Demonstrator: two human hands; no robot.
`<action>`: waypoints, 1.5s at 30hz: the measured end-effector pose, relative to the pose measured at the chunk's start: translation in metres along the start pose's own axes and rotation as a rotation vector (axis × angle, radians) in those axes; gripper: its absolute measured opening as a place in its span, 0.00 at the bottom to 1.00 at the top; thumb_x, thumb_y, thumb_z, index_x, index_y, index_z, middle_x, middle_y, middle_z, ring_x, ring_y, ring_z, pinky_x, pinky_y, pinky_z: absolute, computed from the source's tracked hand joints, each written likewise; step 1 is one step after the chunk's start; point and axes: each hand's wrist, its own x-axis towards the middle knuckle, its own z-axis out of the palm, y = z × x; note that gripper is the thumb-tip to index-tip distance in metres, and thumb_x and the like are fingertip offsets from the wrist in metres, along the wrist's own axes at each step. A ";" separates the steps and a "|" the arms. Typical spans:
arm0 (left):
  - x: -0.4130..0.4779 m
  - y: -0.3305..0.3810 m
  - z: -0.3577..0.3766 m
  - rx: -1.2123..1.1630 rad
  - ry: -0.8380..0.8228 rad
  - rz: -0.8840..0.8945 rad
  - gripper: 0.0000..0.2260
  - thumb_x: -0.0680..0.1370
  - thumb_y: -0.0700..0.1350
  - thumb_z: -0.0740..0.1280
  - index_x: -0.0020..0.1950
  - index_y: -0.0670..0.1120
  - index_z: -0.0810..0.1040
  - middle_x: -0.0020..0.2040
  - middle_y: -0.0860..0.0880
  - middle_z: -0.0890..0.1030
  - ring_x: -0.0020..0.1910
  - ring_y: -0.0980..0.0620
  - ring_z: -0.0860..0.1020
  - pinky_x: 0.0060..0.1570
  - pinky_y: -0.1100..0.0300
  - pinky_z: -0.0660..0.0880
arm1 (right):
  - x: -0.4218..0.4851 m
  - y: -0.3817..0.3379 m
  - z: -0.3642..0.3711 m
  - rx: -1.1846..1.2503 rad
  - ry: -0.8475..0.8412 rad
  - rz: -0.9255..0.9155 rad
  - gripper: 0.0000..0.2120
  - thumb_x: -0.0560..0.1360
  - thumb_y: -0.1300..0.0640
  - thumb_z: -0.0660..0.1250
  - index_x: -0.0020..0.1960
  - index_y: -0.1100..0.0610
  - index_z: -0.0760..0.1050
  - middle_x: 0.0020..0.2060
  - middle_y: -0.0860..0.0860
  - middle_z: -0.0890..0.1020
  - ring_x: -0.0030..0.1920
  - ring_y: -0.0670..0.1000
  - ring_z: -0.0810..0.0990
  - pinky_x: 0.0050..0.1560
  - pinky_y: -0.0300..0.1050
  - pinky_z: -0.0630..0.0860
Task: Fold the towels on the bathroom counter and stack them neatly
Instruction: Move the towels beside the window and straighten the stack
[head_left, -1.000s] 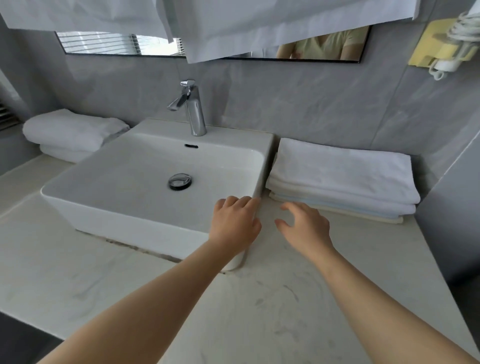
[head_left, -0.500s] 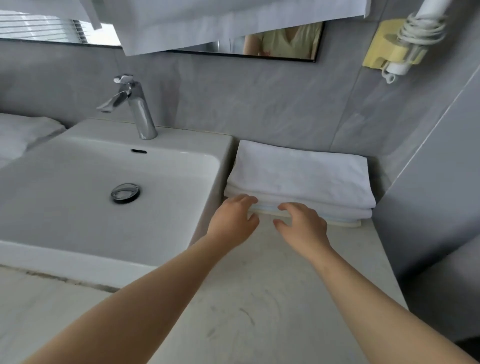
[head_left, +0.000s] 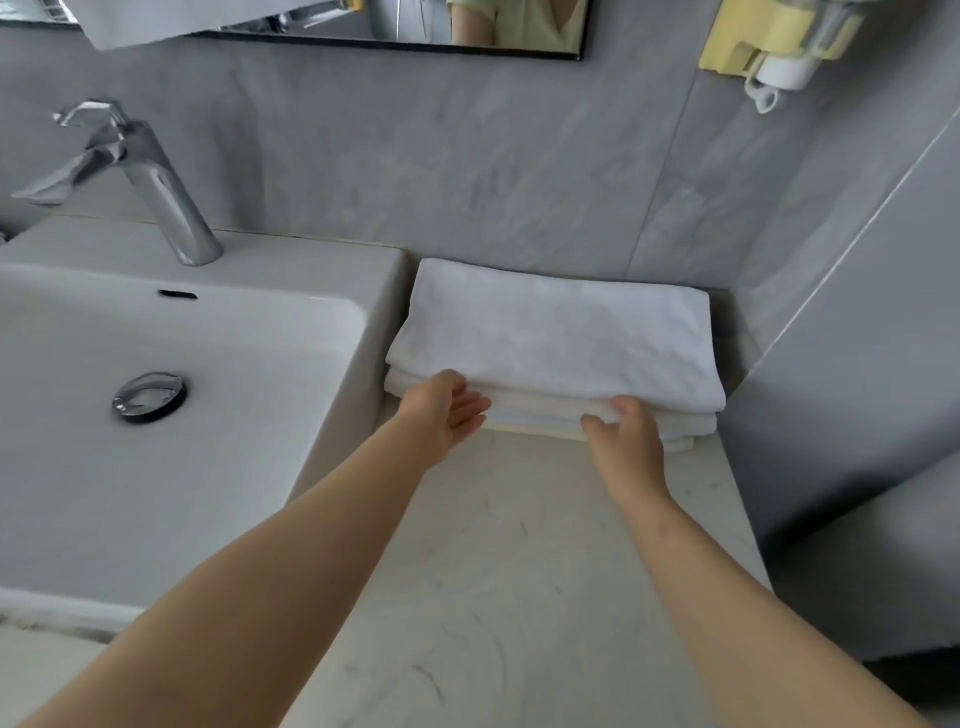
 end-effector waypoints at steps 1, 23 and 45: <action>0.001 0.003 0.000 -0.041 -0.002 -0.003 0.06 0.80 0.41 0.60 0.44 0.41 0.71 0.41 0.45 0.76 0.39 0.51 0.78 0.40 0.59 0.76 | 0.004 0.000 -0.001 0.103 0.028 0.073 0.18 0.75 0.60 0.63 0.64 0.58 0.68 0.54 0.52 0.72 0.51 0.53 0.74 0.48 0.42 0.68; 0.025 0.033 0.002 -0.375 0.071 -0.012 0.14 0.80 0.41 0.61 0.66 0.41 0.69 0.63 0.42 0.76 0.60 0.42 0.76 0.49 0.46 0.74 | 0.065 -0.004 -0.029 1.252 0.133 0.496 0.19 0.79 0.56 0.61 0.70 0.54 0.66 0.62 0.54 0.76 0.54 0.55 0.77 0.53 0.54 0.76; -0.074 -0.065 -0.087 -0.541 0.006 -0.059 0.02 0.79 0.35 0.61 0.50 0.40 0.72 0.64 0.41 0.75 0.63 0.43 0.74 0.55 0.49 0.72 | -0.092 0.052 -0.059 1.299 0.002 0.394 0.10 0.79 0.60 0.59 0.58 0.53 0.74 0.46 0.50 0.85 0.46 0.50 0.85 0.45 0.45 0.82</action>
